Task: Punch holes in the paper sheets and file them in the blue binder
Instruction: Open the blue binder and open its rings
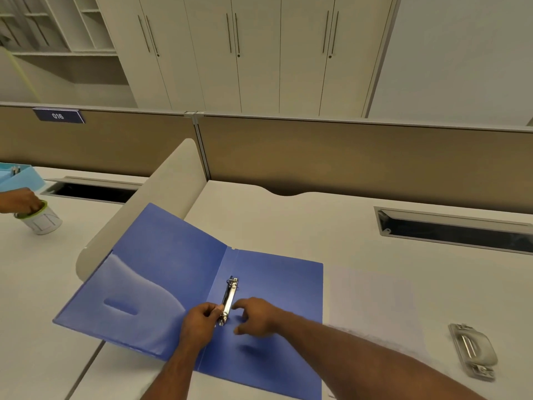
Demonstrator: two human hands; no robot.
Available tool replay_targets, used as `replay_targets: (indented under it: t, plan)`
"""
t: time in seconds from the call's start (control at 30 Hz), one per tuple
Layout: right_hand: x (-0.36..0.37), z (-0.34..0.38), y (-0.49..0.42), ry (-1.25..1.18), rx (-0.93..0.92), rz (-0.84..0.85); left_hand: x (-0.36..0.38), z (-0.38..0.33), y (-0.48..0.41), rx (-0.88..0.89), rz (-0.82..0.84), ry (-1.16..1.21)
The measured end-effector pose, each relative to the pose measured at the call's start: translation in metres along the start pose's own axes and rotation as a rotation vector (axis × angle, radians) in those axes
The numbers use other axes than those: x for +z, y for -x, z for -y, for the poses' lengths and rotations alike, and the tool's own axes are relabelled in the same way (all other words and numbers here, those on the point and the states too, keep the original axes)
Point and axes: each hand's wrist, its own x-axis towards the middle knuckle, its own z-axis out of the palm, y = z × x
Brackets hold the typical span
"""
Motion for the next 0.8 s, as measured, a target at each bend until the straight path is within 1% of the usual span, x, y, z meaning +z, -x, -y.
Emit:
replay_targets:
  t: [0.13, 0.23, 0.33, 0.43, 0.6, 0.8]
  plan:
    - [0.004, 0.011, -0.005, -0.117, -0.011, 0.061, 0.000, 0.001, 0.000, 0.016, 0.013, -0.016]
    - [0.004, 0.011, -0.006, -0.182, -0.013, 0.093, 0.001, 0.004, 0.000, 0.026, 0.007, -0.027]
    - [0.003, 0.008, -0.007, -0.229, -0.009, 0.119, 0.002, 0.009, -0.003, 0.038, 0.033, -0.039]
    - [0.009, 0.004, -0.011, -0.214, 0.007, 0.109, 0.003, 0.011, -0.006, 0.056, 0.050, -0.045]
    - [0.024, 0.007, -0.020, -0.094, 0.044, 0.053, 0.003, 0.011, -0.007, 0.070, 0.062, -0.057]
    - [0.023, -0.004, -0.027, -0.126, 0.016, 0.082, 0.001, 0.008, -0.006, 0.056, 0.111, -0.018]
